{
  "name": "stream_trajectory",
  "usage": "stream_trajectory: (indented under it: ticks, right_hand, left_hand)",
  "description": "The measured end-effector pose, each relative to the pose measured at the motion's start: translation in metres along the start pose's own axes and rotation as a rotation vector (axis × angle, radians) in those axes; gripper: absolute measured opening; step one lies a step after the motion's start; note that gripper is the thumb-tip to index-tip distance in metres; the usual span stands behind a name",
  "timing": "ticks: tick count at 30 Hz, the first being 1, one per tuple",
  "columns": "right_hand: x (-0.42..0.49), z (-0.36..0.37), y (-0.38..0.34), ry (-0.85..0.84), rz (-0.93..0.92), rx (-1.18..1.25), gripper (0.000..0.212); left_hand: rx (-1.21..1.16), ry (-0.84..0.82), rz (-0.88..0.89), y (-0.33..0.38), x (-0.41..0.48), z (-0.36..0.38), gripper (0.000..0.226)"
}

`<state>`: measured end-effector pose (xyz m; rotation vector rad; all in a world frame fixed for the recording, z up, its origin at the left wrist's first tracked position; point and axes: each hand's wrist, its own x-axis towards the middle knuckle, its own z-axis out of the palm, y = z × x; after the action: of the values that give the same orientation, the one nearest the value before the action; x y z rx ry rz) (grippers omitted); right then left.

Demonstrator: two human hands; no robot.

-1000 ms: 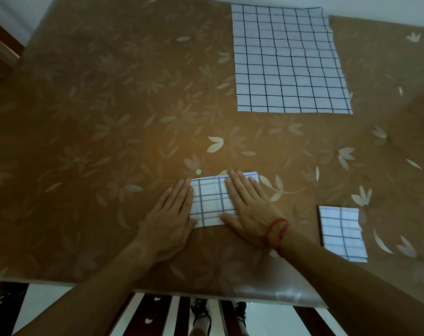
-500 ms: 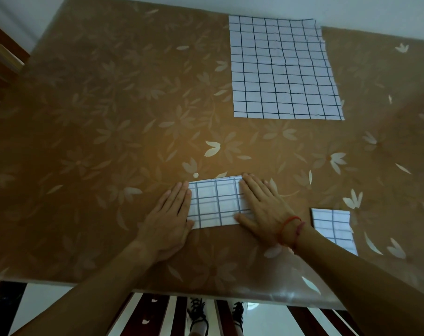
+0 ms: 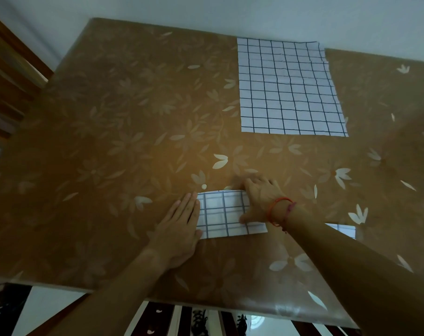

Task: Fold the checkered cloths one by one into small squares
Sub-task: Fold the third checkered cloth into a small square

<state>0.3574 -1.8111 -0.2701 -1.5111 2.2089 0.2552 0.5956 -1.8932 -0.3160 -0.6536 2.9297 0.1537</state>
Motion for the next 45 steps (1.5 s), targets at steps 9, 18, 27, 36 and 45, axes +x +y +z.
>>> stream_trajectory:
  ticks: [9, 18, 27, 36, 45]
  right_hand:
    - [0.003, 0.001, 0.000, -0.027, 0.094, 0.282, 0.051]
    - [-0.020, 0.010, 0.001, 0.158, 0.270, 0.647, 0.014]
    - [-0.063, 0.052, -0.011, 0.229, 0.608, 1.414, 0.014]
    - [-0.084, 0.070, -0.027, 0.024, 0.617, 1.616, 0.029]
    - [-0.141, 0.078, -0.012, 0.370, 0.215, 0.701, 0.038]
  left_hand:
    - [-0.037, 0.000, -0.027, 0.001, 0.000, 0.000, 0.065]
    - [-0.185, 0.103, -0.093, 0.012, -0.001, -0.010, 0.064]
    - [-0.359, 0.192, 0.045, 0.043, -0.014, -0.009, 0.060]
    - [-0.275, 0.232, 0.061, 0.048, -0.031, 0.003, 0.046]
    - [-0.308, 0.207, 0.054, 0.050, -0.055, 0.006, 0.045]
